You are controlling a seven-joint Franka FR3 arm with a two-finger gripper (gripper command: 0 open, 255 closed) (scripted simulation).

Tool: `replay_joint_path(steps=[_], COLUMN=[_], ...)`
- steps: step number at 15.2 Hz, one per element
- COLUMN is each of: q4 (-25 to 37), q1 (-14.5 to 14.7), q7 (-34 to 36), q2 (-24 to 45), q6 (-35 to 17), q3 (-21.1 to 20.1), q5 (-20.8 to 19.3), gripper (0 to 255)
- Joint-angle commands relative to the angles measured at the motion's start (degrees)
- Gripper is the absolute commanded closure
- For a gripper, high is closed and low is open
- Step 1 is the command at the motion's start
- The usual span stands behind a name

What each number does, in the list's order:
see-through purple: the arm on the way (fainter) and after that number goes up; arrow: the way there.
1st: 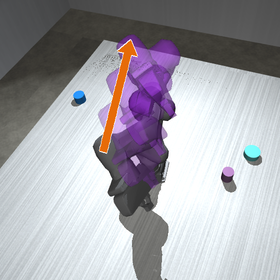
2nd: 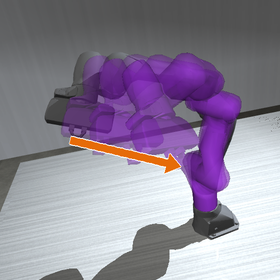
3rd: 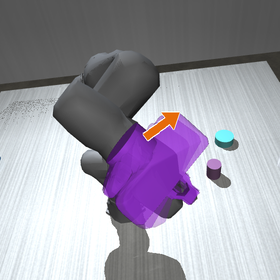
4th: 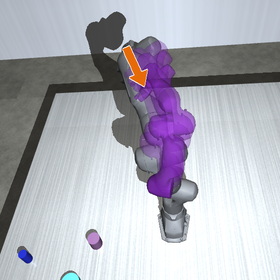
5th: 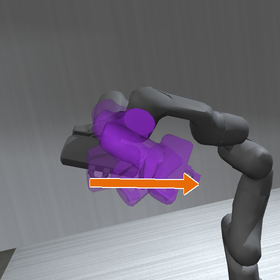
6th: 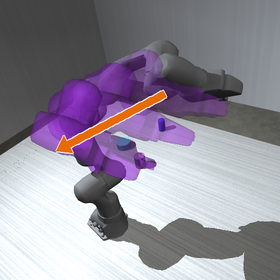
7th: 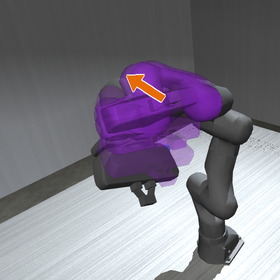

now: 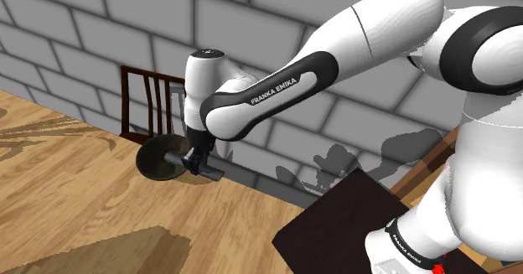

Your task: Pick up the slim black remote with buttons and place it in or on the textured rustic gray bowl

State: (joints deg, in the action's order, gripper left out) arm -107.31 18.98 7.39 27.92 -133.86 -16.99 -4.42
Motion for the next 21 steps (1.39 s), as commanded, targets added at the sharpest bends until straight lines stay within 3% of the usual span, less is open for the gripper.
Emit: replay_joint_path(steps=[1,7,13,21], q4=[0.23,20.34,47.52,46.98], q1=[-0.09,0.68,2.67,2.84], q7=[-0.05,-2.16,-4.72,-4.82], q2=[-0.86,11.52,27.09,30.29], q6=[1.07,9.06,20.61,16.88], q3=[-0.20,1.77,3.36,3.74], q5=[0.27,-1.59,-2.64,-2.98], gripper=[255,255,255,255])
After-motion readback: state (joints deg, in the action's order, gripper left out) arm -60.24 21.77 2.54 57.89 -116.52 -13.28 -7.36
